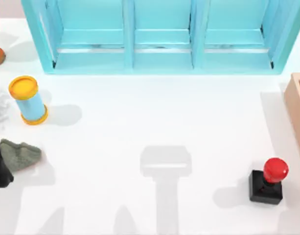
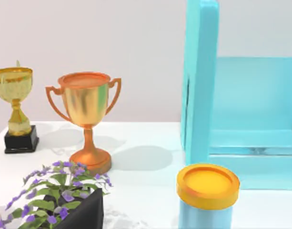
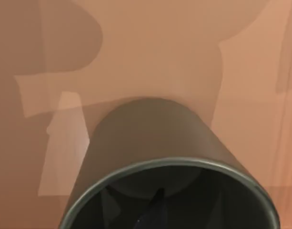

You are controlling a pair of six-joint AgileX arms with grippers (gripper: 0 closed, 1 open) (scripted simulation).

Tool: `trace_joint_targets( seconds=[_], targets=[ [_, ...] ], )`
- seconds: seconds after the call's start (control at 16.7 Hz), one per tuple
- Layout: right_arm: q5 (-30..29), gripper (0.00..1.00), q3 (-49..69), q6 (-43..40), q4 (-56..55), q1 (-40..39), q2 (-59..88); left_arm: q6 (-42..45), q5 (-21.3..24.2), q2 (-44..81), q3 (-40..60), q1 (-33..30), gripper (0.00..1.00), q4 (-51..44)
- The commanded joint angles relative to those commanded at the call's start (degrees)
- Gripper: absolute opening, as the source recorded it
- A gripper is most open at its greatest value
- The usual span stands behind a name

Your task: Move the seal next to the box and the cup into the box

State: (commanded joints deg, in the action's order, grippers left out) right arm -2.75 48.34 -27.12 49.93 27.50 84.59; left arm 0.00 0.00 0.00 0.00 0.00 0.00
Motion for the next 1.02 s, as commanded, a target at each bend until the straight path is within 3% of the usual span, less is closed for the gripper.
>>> trace_joint_targets(
  seconds=[0.12, 0.72, 1.02],
  targets=[
    [0.00, 1.00, 0.00, 0.00, 0.00, 0.00, 0.00, 0.00, 0.00, 0.00, 0.00, 0.00, 1.00, 0.00],
    [0.63, 1.00, 0.88, -0.26, -0.37, 0.08, -0.34, 0.00, 0.00, 0.00, 0.00, 0.00, 1.00, 0.00],
    [4.12, 1.00, 11.84, -1.55, 3.20, 1.41, -0.94, 0.00, 0.00, 0.00, 0.00, 0.00, 1.00, 0.00]
  ],
)
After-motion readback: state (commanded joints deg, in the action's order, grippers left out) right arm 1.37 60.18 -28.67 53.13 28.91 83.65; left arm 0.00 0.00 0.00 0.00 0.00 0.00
